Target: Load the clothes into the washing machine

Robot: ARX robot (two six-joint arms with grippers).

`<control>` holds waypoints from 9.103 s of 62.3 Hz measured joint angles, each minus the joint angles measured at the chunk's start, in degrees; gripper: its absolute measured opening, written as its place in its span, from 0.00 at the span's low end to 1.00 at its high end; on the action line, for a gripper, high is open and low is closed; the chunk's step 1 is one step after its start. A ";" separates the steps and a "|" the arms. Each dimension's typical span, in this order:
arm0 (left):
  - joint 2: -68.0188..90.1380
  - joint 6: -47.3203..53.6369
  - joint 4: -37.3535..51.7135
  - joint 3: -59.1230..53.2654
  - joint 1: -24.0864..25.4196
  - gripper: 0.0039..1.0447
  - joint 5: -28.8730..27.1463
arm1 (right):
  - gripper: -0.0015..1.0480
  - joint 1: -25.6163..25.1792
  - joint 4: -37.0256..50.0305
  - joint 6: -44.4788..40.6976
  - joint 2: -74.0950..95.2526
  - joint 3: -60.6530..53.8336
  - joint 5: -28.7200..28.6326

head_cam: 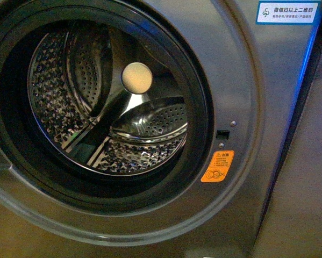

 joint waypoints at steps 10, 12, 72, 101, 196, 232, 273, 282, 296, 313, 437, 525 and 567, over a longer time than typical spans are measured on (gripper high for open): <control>0.00 0.02 0.00 0.00 0.00 0.94 0.00 | 0.93 0.42 -1.09 0.46 5.60 4.94 2.84; 0.00 0.02 0.00 0.00 0.00 0.94 0.00 | 0.93 0.33 -1.33 0.59 6.60 6.01 3.67; -0.02 0.00 0.00 0.00 0.00 0.94 0.00 | 0.93 -3.48 1.55 5.01 27.76 17.29 7.32; -0.02 0.00 0.00 0.00 0.00 0.94 0.00 | 0.93 -5.07 1.16 4.90 30.97 20.11 7.34; -0.02 0.00 0.00 0.00 0.00 0.94 0.00 | 0.17 -6.40 7.37 7.61 25.79 13.62 6.29; -0.02 0.00 0.00 0.00 0.00 0.94 0.00 | 0.13 -8.35 13.84 19.69 -4.59 -0.11 -7.15; -0.02 0.00 0.00 0.00 0.00 0.94 0.00 | 0.13 -4.33 21.97 44.52 -51.47 -0.74 -25.55; -0.02 0.00 0.00 0.00 0.00 0.94 0.00 | 0.13 0.79 22.25 49.27 -57.77 2.80 -26.23; -0.02 0.00 0.00 0.00 0.00 0.94 0.00 | 0.13 14.40 14.25 51.74 -64.26 11.82 -21.92; -0.02 0.00 0.00 0.00 0.00 0.94 0.00 | 0.13 43.54 -4.96 39.23 -68.28 23.02 -5.97; 25.53 -10.49 26.16 23.58 13.75 0.94 31.15 | 0.13 100.41 -14.10 12.41 -57.07 37.77 24.06; 64.70 -10.51 19.26 67.69 -29.18 0.94 9.92 | 0.13 100.41 -14.10 12.39 -57.07 37.77 24.30; 74.31 -13.46 25.86 75.32 -31.08 0.73 -7.91 | 0.13 100.26 -14.10 12.39 -57.07 37.77 24.44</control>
